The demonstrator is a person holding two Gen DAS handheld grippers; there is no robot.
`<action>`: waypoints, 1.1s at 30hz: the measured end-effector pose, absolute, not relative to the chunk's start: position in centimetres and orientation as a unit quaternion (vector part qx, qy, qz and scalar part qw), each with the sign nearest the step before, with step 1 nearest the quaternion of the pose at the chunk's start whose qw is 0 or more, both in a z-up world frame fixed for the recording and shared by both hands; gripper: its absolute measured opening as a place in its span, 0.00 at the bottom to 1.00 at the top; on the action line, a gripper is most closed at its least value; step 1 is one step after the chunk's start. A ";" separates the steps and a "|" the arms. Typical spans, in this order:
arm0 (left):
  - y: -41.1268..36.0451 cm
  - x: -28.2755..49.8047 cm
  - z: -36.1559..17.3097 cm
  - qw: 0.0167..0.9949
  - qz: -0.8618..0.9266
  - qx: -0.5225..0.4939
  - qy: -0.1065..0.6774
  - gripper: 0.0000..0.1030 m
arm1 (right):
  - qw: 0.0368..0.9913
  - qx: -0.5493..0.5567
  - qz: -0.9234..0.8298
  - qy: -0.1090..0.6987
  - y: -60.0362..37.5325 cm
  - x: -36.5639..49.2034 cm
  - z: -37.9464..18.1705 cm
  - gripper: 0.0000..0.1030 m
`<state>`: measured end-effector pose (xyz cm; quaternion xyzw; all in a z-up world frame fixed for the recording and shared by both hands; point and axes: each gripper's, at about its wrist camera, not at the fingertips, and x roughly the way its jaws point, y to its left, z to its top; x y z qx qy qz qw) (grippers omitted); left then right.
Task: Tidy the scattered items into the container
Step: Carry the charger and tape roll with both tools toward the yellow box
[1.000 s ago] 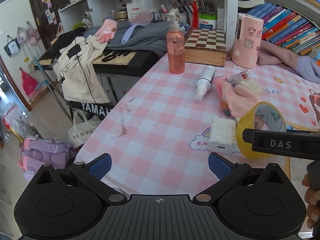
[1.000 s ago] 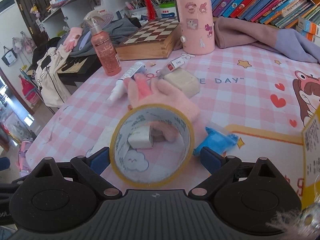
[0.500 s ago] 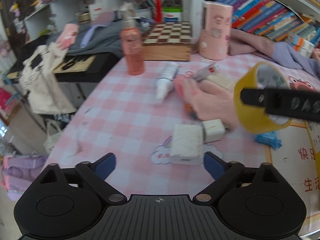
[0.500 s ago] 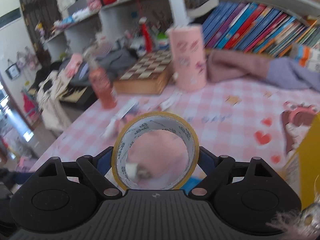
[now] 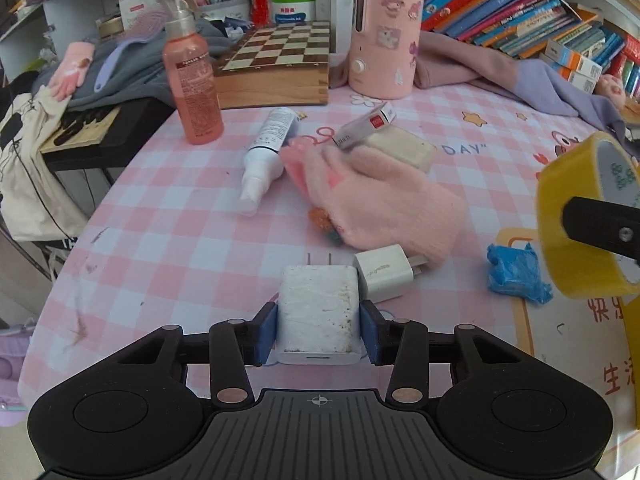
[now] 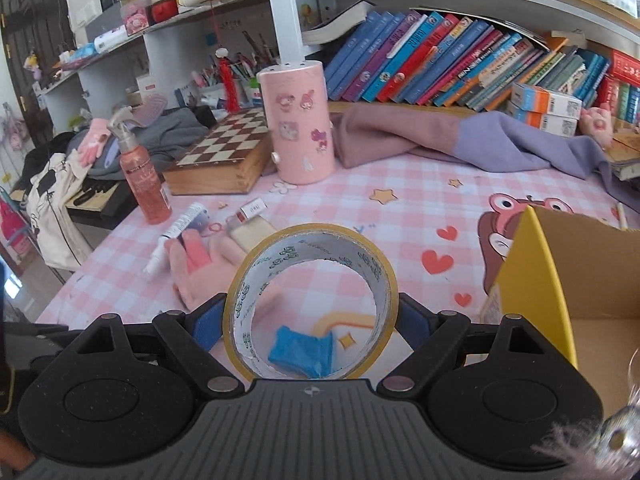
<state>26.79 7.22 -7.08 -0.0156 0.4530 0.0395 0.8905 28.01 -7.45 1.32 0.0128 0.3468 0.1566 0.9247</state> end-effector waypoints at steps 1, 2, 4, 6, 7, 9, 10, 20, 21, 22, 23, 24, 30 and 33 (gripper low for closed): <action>7.3 26.7 -7.3 0.891 0.037 -0.015 0.452 0.40 | 0.925 0.012 0.154 0.347 -7.5 27.8 1.4 0.83; 7.4 26.7 -7.4 0.892 0.034 -0.017 0.450 0.40 | 0.925 0.012 0.151 0.347 -7.6 27.6 1.4 0.83; 7.5 26.4 -7.6 0.896 0.028 -0.013 0.442 0.40 | 0.926 0.009 0.146 0.348 -7.6 27.2 1.6 0.83; 7.6 26.3 -7.5 0.895 0.028 -0.018 0.444 0.40 | 0.926 0.005 0.141 0.350 -7.7 26.7 1.7 0.83; 7.8 26.3 -7.3 0.894 0.030 -0.031 0.446 0.40 | 0.926 0.003 0.140 0.351 -7.7 26.4 1.8 0.83; 8.4 25.7 -6.5 0.898 0.035 -0.063 0.434 0.40 | 0.926 0.000 0.138 0.351 -7.7 25.8 2.0 0.83; 8.5 25.3 -5.9 0.902 0.036 -0.069 0.425 0.40 | 0.926 -0.001 0.137 0.352 -7.7 25.5 2.0 0.83; 9.5 20.3 -0.3 0.919 0.000 -0.144 0.367 0.40 | 0.928 0.000 0.132 0.348 -7.7 21.6 2.9 0.83; 9.5 19.8 -0.1 0.919 -0.004 -0.147 0.366 0.40 | 0.929 0.001 0.131 0.347 -7.7 21.1 3.0 0.83; 9.4 19.2 0.1 0.920 -0.008 -0.148 0.364 0.40 | 0.929 0.002 0.130 0.347 -7.7 20.6 3.1 0.83; 9.3 18.6 0.3 0.920 -0.012 -0.148 0.361 0.40 | 0.929 0.002 0.128 0.346 -7.7 20.1 3.2 0.83; 9.3 18.0 0.5 0.921 -0.017 -0.148 0.359 0.40 | 0.930 0.003 0.127 0.346 -7.6 19.6 3.3 0.83; 9.5 14.4 1.1 0.923 -0.032 -0.152 0.352 0.40 | 0.931 0.002 0.121 0.345 -7.2 16.1 3.7 0.83; 9.5 12.6 0.8 0.918 -0.039 -0.162 0.360 0.40 | 0.932 0.002 0.118 0.343 -7.0 14.2 3.9 0.83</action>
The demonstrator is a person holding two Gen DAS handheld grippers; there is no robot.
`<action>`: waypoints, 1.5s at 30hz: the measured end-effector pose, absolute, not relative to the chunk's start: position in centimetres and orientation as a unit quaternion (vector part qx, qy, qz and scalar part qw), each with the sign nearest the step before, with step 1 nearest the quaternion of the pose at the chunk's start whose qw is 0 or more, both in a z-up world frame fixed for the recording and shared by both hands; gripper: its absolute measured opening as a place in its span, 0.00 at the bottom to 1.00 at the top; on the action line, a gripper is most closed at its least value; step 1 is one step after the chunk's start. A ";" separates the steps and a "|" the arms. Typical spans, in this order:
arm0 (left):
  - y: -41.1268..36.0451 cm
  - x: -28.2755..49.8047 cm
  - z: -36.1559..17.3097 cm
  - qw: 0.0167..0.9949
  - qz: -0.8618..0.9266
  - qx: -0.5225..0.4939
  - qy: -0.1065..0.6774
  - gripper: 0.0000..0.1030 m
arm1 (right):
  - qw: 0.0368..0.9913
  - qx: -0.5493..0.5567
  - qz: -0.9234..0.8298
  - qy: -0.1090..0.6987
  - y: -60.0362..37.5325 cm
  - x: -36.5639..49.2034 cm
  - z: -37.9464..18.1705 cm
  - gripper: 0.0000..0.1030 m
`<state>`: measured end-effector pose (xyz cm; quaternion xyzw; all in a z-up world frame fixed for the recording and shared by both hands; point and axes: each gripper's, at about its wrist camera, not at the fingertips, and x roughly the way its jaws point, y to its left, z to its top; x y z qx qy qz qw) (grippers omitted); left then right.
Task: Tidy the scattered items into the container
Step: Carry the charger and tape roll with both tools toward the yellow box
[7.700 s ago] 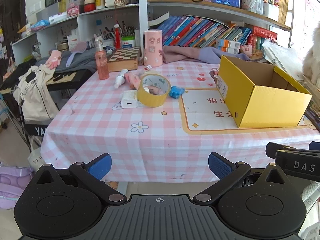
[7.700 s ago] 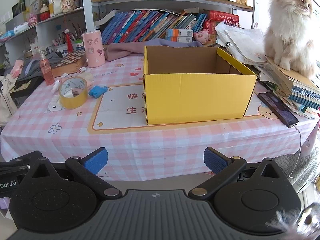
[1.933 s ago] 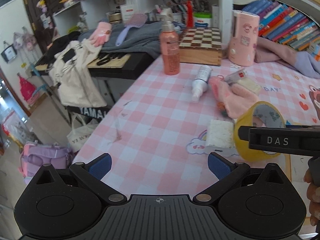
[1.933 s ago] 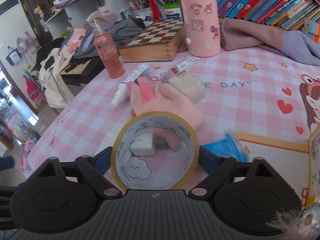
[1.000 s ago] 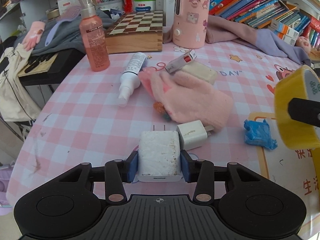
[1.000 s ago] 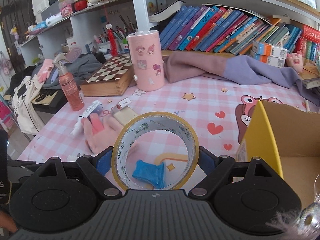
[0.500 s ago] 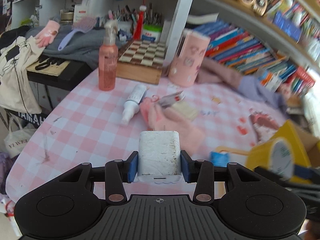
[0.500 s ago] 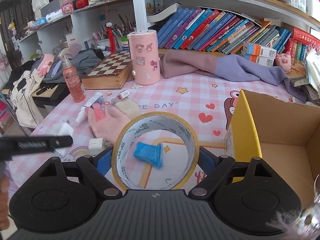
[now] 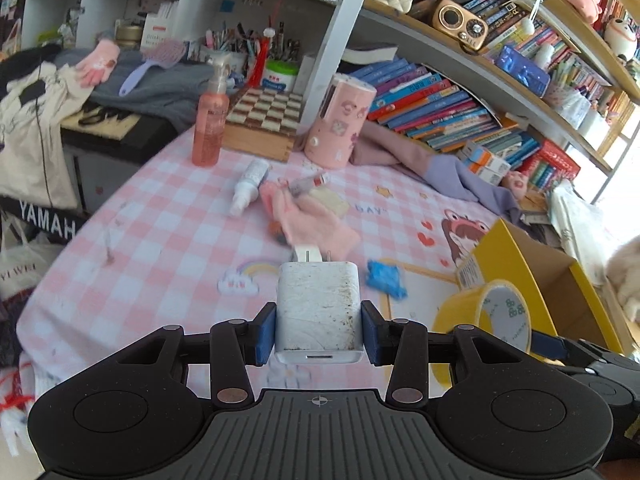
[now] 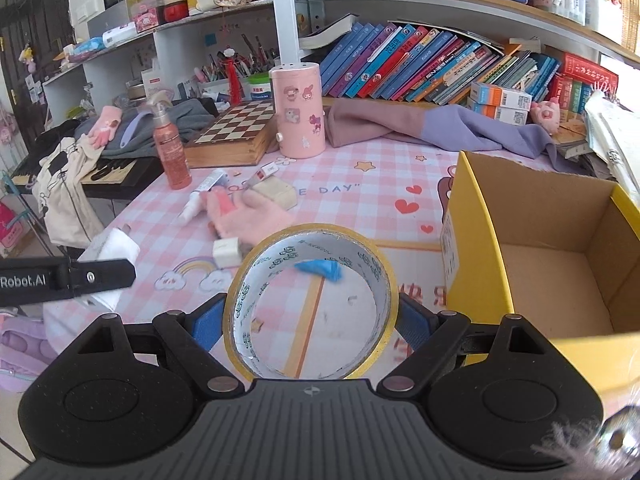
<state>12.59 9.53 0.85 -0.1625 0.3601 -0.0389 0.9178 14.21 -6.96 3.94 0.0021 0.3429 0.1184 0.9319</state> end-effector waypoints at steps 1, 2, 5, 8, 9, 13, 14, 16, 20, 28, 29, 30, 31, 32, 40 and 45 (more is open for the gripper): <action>9.5 12.1 0.8 0.916 -0.042 -0.165 0.364 0.40 | 0.932 0.003 0.117 0.343 -6.9 13.6 4.0 0.83; 9.5 11.5 0.7 0.914 -0.046 -0.167 0.367 0.40 | 0.933 0.005 0.114 0.342 -6.9 13.0 4.1 0.83; 9.5 10.2 0.8 0.913 -0.058 -0.168 0.368 0.40 | 0.935 0.010 0.105 0.339 -7.1 11.4 4.4 0.83; 9.5 9.1 1.2 0.915 -0.068 -0.164 0.361 0.40 | 0.937 0.015 0.095 0.337 -7.3 9.9 4.6 0.83; 9.5 8.9 1.2 0.915 -0.072 -0.163 0.361 0.40 | 0.937 0.016 0.092 0.336 -7.3 9.4 4.6 0.83; 9.3 7.8 1.2 0.912 -0.086 -0.165 0.365 0.40 | 0.939 0.023 0.081 0.334 -7.6 7.7 4.7 0.83; 9.2 7.5 1.2 0.912 -0.089 -0.165 0.366 0.40 | 0.939 0.024 0.078 0.334 -7.7 7.3 4.8 0.83; 9.1 7.0 1.1 0.911 -0.095 -0.164 0.365 0.40 | 0.939 0.027 0.073 0.336 -7.8 6.6 4.7 0.83; 8.6 6.2 0.9 0.909 -0.110 -0.166 0.367 0.40 | 0.937 0.033 0.061 0.344 -8.4 5.2 4.5 0.83; 6.5 5.8 0.5 0.899 -0.150 -0.166 0.376 0.40 | 0.937 0.041 0.017 0.347 -10.8 2.7 4.5 0.83; 6.2 5.8 0.5 0.898 -0.155 -0.164 0.377 0.40 | 0.937 0.043 0.011 0.347 -11.1 2.4 4.5 0.83; 5.8 5.8 0.5 0.897 -0.161 -0.162 0.378 0.40 | 0.937 0.044 0.005 0.348 -11.4 2.2 4.5 0.83; 5.4 5.9 0.5 0.896 -0.167 -0.160 0.380 0.40 | 0.936 0.047 0.000 0.348 -11.8 1.9 4.4 0.83; 5.0 5.9 0.4 0.894 -0.173 -0.158 0.382 0.40 | 0.936 0.049 -0.006 0.349 -12.1 1.7 4.4 0.83; 2.0 6.5 0.3 0.886 -0.205 -0.137 0.392 0.40 | 0.932 0.071 -0.040 0.354 -15.0 0.8 4.0 0.83; -0.3 7.1 0.2 0.883 -0.220 -0.126 0.395 0.40 | 0.931 0.080 -0.054 0.353 -17.1 0.8 3.9 0.83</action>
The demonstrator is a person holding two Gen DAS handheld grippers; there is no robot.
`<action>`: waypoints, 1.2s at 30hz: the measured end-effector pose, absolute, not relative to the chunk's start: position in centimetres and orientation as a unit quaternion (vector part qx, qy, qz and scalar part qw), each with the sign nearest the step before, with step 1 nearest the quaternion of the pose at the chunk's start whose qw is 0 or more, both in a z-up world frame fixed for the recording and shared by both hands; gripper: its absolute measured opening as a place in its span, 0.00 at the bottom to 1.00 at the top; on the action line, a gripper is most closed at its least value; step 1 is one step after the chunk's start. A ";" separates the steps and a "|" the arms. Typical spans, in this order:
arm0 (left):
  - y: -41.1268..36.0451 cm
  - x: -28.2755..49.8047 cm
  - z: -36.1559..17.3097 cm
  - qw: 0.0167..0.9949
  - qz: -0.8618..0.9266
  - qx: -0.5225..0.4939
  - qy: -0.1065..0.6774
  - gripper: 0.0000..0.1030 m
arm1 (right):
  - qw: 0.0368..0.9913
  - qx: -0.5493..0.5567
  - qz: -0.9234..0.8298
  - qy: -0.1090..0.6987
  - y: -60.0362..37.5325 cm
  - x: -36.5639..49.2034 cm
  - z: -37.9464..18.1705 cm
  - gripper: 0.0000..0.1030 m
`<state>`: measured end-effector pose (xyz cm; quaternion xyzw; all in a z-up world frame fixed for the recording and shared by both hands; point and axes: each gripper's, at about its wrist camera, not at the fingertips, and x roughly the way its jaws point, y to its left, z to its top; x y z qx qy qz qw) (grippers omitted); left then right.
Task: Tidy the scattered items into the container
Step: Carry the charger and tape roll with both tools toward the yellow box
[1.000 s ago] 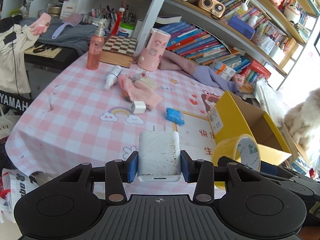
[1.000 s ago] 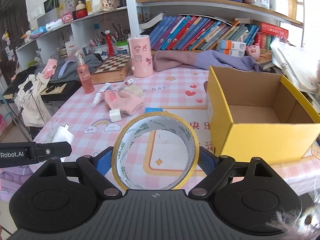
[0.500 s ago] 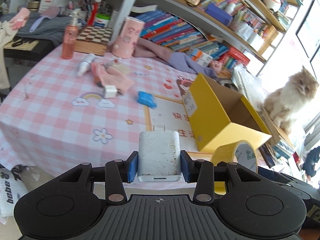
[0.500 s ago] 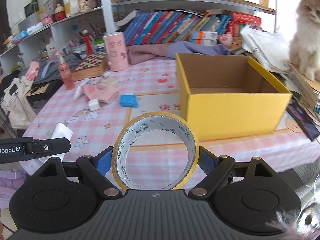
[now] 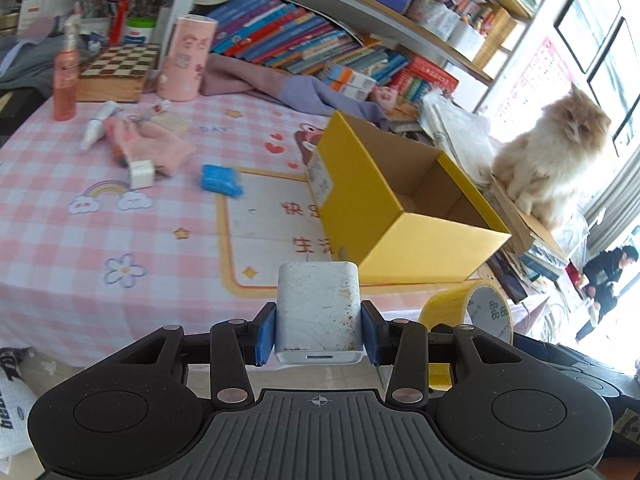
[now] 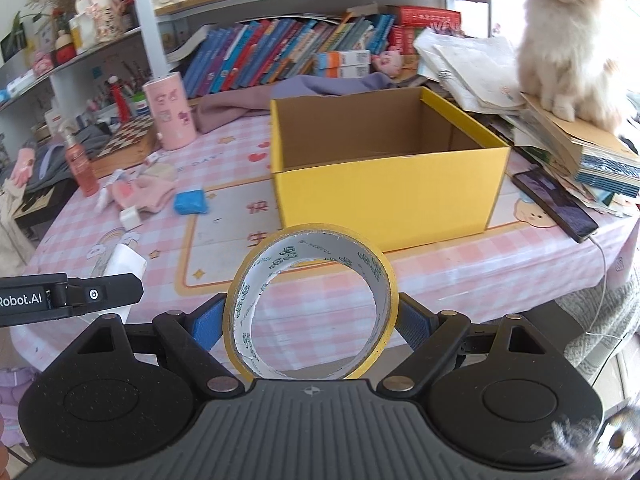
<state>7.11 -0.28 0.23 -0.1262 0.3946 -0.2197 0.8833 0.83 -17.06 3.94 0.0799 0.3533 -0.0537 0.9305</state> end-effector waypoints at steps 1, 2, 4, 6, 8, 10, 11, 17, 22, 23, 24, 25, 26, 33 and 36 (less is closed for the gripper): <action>-0.7 7.2 0.2 0.882 -0.223 -0.124 0.395 0.40 | 0.930 0.082 -0.056 0.353 -17.5 0.9 3.9 0.83; -1.2 7.3 0.3 0.882 -0.225 -0.121 0.396 0.40 | 0.930 0.085 -0.059 0.353 -17.9 1.1 3.9 0.83; -2.1 7.5 0.4 0.882 -0.229 -0.115 0.396 0.40 | 0.929 0.091 -0.063 0.353 -18.8 1.3 3.9 0.83; -2.8 7.8 0.5 0.882 -0.230 -0.111 0.395 0.40 | 0.928 0.094 -0.064 0.354 -19.5 1.5 3.9 0.83; -3.5 8.0 0.6 0.882 -0.231 -0.109 0.397 0.40 | 0.928 0.095 -0.064 0.355 -20.1 1.6 3.9 0.83; -4.2 8.2 0.5 0.880 -0.235 -0.105 0.400 0.40 | 0.927 0.098 -0.067 0.356 -20.8 1.6 3.8 0.83; -4.6 8.2 0.5 0.879 -0.237 -0.104 0.401 0.40 | 0.926 0.099 -0.069 0.357 -21.1 1.6 3.8 0.83; -6.8 8.5 0.3 0.874 -0.251 -0.093 0.406 0.40 | 0.923 0.109 -0.082 0.359 -23.1 1.2 3.6 0.83; -8.5 8.4 0.4 0.872 -0.257 -0.085 0.407 0.40 | 0.923 0.115 -0.086 0.358 -24.7 1.1 3.4 0.83; -8.8 8.4 0.4 0.872 -0.257 -0.084 0.408 0.40 | 0.923 0.116 -0.085 0.358 -25.0 1.1 3.4 0.83; -9.1 8.5 0.4 0.872 -0.257 -0.083 0.408 0.40 | 0.923 0.116 -0.084 0.358 -25.3 1.2 3.4 0.83; -9.4 8.5 0.4 0.872 -0.256 -0.082 0.409 0.40 | 0.922 0.116 -0.083 0.359 -25.6 1.3 3.4 0.83; -9.7 8.5 0.4 0.872 -0.255 -0.082 0.409 0.40 | 0.922 0.116 -0.082 0.359 -25.5 1.3 3.4 0.83; -11.6 9.1 0.7 0.875 -0.241 -0.083 0.411 0.40 | 0.922 0.111 -0.064 0.365 -27.6 2.6 3.5 0.83; -12.8 9.3 1.5 0.881 -0.240 -0.074 0.402 0.40 | 0.926 0.107 -0.057 0.358 -28.6 3.3 3.9 0.83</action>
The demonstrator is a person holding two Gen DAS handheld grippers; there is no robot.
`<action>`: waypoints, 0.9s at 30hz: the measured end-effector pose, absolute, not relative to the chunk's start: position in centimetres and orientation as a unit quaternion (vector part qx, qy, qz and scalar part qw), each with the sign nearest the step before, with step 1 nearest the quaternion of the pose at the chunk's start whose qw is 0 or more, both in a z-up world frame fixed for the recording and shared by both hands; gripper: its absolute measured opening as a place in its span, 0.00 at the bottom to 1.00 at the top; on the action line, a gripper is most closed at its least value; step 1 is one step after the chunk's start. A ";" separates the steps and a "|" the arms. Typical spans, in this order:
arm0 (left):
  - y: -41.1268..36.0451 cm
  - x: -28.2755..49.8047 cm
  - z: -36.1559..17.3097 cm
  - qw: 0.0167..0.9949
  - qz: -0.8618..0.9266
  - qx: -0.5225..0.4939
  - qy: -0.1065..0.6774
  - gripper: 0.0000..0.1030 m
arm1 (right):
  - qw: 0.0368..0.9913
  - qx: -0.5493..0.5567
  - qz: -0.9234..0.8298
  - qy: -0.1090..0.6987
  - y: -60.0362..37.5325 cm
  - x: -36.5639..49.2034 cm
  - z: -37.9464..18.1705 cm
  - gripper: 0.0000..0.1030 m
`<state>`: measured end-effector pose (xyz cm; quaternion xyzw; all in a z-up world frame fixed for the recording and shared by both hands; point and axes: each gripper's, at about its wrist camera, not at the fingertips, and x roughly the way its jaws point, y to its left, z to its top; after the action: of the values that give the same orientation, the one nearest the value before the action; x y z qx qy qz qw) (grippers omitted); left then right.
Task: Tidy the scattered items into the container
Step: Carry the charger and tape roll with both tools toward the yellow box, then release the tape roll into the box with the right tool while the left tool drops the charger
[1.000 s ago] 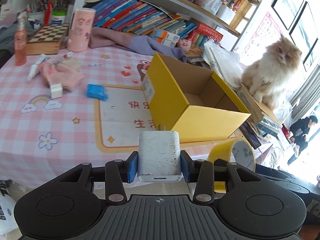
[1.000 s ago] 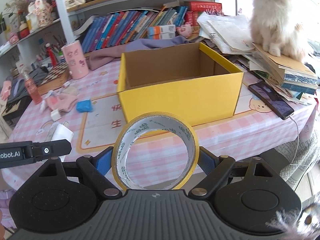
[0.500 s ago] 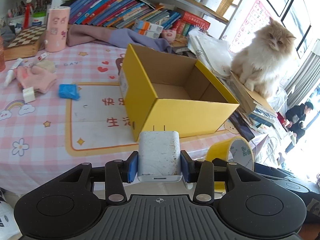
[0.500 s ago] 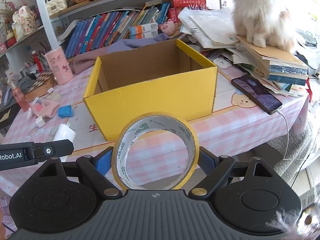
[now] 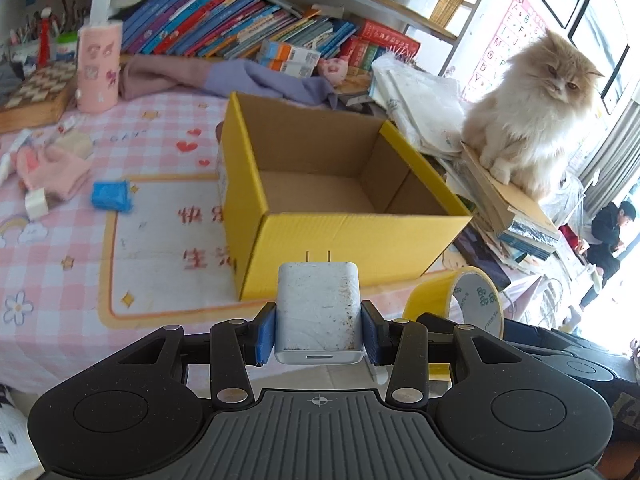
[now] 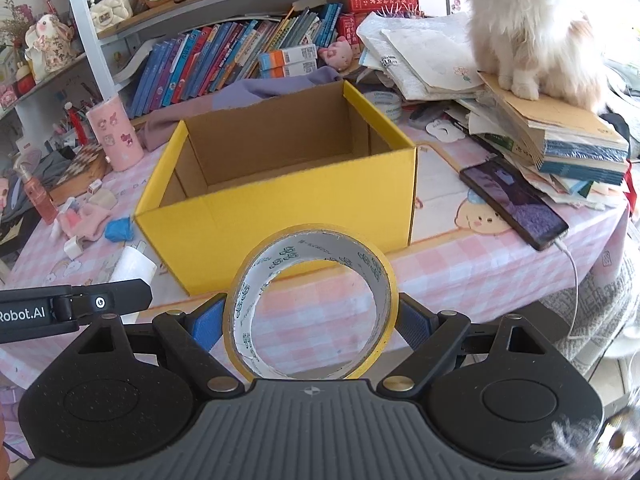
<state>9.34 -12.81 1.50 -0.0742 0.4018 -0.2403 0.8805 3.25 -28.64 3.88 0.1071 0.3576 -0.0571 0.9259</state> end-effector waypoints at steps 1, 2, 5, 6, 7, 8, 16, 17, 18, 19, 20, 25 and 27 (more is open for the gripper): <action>-13.2 9.4 1.9 0.884 -0.241 -0.071 0.395 0.40 | 0.929 0.104 -0.053 0.352 -29.0 3.4 4.1 0.83; -13.6 9.5 2.2 0.886 -0.241 -0.069 0.389 0.40 | 0.931 0.101 -0.049 0.347 -29.3 3.6 4.3 0.83; -14.9 9.9 3.4 0.894 -0.244 -0.063 0.370 0.40 | 0.939 0.091 -0.032 0.330 -30.3 4.3 5.1 0.83; -15.4 10.0 3.8 0.898 -0.244 -0.060 0.362 0.40 | 0.942 0.087 -0.027 0.322 -30.5 4.6 5.4 0.83; -15.8 10.1 4.2 0.901 -0.243 -0.059 0.355 0.40 | 0.946 0.081 -0.022 0.314 -30.8 4.9 5.8 0.83; -16.1 10.2 4.6 0.904 -0.241 -0.058 0.348 0.40 | 0.949 0.074 -0.017 0.305 -31.1 5.2 6.1 0.83; -17.7 12.0 6.9 0.925 -0.215 -0.065 0.306 0.40 | 0.965 0.038 0.034 0.256 -33.4 8.5 8.5 0.83; -17.7 12.3 7.1 0.927 -0.212 -0.066 0.302 0.40 | 0.966 0.033 0.040 0.253 -33.6 9.1 8.7 0.83; -17.8 12.7 7.3 0.929 -0.208 -0.066 0.299 0.40 | 0.967 0.028 0.047 0.250 -33.8 9.7 8.9 0.83; -17.9 13.1 7.5 0.930 -0.205 -0.065 0.297 0.40 | 0.967 0.023 0.053 0.247 -34.0 10.3 9.0 0.83; -18.0 13.6 7.6 0.931 -0.203 -0.065 0.295 0.40 | 0.967 0.018 0.060 0.246 -34.1 11.0 9.1 0.83; -18.8 16.1 7.9 0.936 -0.190 -0.053 0.291 0.40 | 0.967 -0.008 0.085 0.241 -34.1 14.7 9.1 0.83; -19.1 17.1 7.8 0.938 -0.184 -0.046 0.291 0.40 | 0.965 -0.020 0.091 0.244 -34.0 16.2 8.8 0.83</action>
<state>17.12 -19.12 7.80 -0.0456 0.2912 -0.1843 0.9376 16.20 -34.02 8.83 -0.0197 0.2438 0.0912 0.9653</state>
